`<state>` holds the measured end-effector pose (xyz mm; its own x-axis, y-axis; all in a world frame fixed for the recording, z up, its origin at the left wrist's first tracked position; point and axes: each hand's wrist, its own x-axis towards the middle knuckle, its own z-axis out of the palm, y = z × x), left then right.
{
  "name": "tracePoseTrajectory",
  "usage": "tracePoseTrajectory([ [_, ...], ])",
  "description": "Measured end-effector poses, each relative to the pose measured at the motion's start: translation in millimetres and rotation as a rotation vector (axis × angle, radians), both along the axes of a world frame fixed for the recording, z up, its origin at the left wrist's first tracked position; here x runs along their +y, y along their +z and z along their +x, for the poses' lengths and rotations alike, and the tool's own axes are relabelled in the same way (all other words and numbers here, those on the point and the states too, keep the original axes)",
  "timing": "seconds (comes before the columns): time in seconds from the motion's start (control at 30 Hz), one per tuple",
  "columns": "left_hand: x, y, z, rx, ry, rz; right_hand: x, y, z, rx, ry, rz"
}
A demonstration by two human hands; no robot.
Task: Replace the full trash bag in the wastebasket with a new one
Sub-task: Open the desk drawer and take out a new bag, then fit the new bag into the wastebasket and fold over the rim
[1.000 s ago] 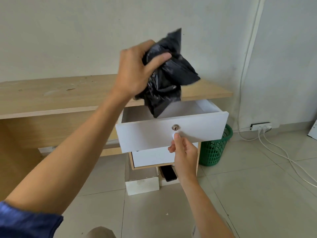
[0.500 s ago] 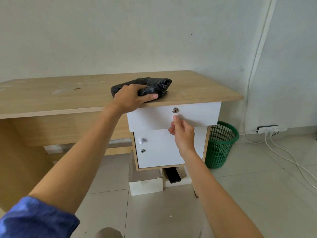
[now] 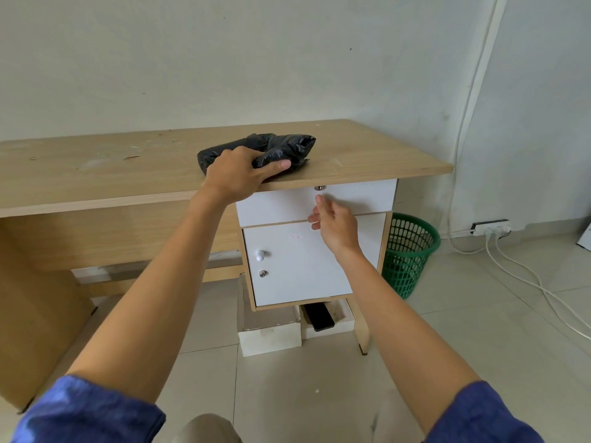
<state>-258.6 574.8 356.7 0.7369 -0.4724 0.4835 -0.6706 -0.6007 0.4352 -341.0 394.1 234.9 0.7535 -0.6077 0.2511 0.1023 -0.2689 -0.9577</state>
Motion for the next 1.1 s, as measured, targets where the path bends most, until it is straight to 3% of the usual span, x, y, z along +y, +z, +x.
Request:
tracePoseTrajectory([
  [0.13, 0, -2, 0, 0.004, 0.02, -0.025, 0, -3, -20, 0.046, -0.036, -0.16],
  [0.33, -33, 17, 1, 0.207, -0.079, -0.294, -4, 18, -57, -0.422, -0.231, -0.205],
  [0.43, -66, 26, -5, 0.284, -0.208, -0.428, -23, 48, -62, -0.51, -0.252, -0.202],
  [0.6, -112, 52, -7, 0.58, -0.306, -0.689, -61, 118, -53, -0.304, -0.184, -0.232],
  [0.77, -133, 128, -9, 1.097, -0.232, -0.789, -80, 218, -40, -0.033, 0.031, -0.254],
  [0.9, -142, 204, -13, 1.276, -0.21, -0.788, -91, 294, -44, -0.012, 0.091, -0.245],
  [1.1, -170, 311, -28, 1.459, -0.243, -0.657, -122, 391, -71, 0.138, -0.037, -0.041],
])
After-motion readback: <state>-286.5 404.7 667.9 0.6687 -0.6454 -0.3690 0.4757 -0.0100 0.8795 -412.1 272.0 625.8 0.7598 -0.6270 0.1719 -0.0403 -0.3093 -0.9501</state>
